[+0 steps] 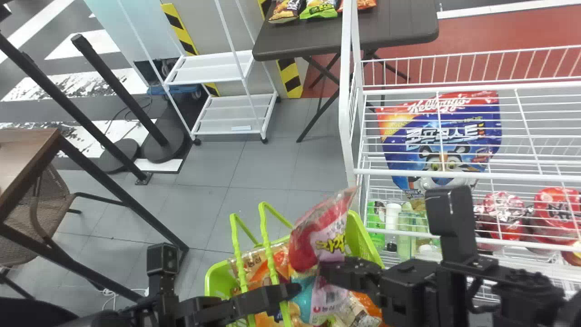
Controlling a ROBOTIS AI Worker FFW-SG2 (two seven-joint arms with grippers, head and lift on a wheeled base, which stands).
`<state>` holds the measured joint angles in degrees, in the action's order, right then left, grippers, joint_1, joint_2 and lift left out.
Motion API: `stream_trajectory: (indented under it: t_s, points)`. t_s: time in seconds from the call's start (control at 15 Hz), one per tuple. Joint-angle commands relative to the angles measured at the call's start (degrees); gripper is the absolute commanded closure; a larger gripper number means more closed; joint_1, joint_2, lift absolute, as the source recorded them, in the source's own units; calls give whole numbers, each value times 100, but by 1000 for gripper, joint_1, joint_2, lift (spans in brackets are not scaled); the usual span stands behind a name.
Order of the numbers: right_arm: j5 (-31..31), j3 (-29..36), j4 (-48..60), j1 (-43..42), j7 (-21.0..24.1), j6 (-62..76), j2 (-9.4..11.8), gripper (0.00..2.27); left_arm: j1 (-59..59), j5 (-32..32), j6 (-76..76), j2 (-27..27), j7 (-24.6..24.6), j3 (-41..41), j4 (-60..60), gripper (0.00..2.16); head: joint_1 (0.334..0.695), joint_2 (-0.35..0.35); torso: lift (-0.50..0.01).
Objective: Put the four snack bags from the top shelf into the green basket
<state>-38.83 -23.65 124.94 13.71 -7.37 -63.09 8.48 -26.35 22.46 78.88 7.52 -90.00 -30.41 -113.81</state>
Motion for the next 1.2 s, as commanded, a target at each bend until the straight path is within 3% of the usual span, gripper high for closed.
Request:
stream_trajectory:
  t_s: [0.0, 0.4, 0.47, 0.6, 0.73, 1.13]
  points:
    - [-257, 18, -453, -290, 25, -824, -30, 2260, -2, 109, -52, 39, -57, 0, -10, 2148, 695, 350, 0]
    - [-415, 27, -1903, -1477, 192, -2547, -531, 2253, -213, 452, -158, 83, -57, 53, -387, 2148, 695, 350, 0]
    - [-380, 27, -1965, -1556, 192, -2547, -531, 1858, -231, 505, -175, 109, -57, 44, -405, 2148, 695, 350, 0]
    - [-380, 255, -1780, -1442, -45, -2529, -479, -2, -239, 531, -228, 135, -57, 27, -396, 2148, 695, 350, 0]
    - [-415, 660, -1288, -1222, -335, -2529, -470, -2, -239, 531, -263, 135, -57, 36, -370, 2148, 695, 350, 0]
    - [-1698, 2215, -884, -835, -836, -2699, -470, 19, -231, 531, -580, 153, -57, 18, -229, 2148, 695, 350, 0]
